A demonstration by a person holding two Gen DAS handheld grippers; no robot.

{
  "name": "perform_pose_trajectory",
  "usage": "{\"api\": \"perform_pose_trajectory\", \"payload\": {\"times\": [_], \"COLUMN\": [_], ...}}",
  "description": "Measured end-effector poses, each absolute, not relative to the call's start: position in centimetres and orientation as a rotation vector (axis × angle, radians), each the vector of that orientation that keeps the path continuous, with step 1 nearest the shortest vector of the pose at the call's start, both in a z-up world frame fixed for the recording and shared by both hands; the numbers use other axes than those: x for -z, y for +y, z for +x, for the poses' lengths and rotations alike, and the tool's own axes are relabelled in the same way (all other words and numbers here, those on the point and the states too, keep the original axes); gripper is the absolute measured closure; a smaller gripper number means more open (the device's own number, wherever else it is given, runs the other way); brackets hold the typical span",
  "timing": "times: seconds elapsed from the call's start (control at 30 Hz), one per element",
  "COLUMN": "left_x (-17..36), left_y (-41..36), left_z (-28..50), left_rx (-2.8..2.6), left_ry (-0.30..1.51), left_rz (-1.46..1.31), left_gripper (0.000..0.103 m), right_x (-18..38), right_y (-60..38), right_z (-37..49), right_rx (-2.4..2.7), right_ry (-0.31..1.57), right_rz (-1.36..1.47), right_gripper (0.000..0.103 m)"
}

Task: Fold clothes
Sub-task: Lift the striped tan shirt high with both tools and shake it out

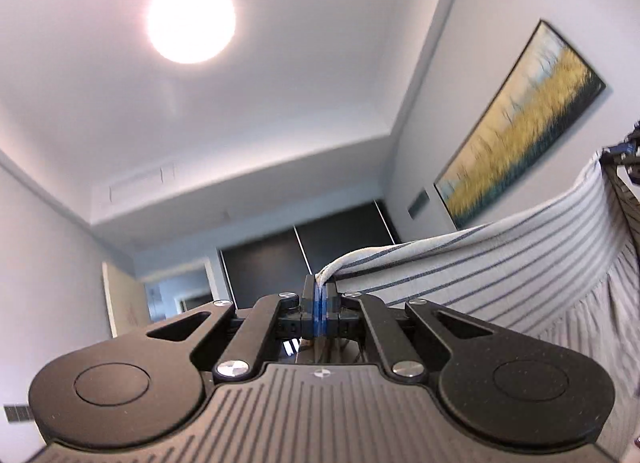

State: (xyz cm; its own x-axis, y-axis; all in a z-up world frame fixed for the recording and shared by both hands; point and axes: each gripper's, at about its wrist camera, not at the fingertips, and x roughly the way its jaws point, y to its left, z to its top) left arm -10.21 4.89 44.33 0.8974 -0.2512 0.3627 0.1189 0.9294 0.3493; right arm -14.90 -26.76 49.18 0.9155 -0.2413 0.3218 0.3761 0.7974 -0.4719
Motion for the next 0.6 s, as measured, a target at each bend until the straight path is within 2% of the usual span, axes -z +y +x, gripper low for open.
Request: {"api": "perform_pose_trajectory", "payload": {"times": [0.3,0.6], "left_x": [-45.4,-44.6], "left_y": [4.7,6.2], "left_z": [-12.5,-14.3], "left_rx": [0.157,0.171], "left_ry": [-0.452,-0.385], "left_rz": [0.344,0.371], "left_gripper": [0.103,0.103], "right_x": [-49.8,-49.1], "right_y": [-26.1,-26.1], "right_z": [-18.2,-19.6], "right_rx": [0.322,0.299], "right_ry": [-0.338,-0.360], "right_rz": [-0.546,-0.543], "right_gripper": [0.100,0.100]}}
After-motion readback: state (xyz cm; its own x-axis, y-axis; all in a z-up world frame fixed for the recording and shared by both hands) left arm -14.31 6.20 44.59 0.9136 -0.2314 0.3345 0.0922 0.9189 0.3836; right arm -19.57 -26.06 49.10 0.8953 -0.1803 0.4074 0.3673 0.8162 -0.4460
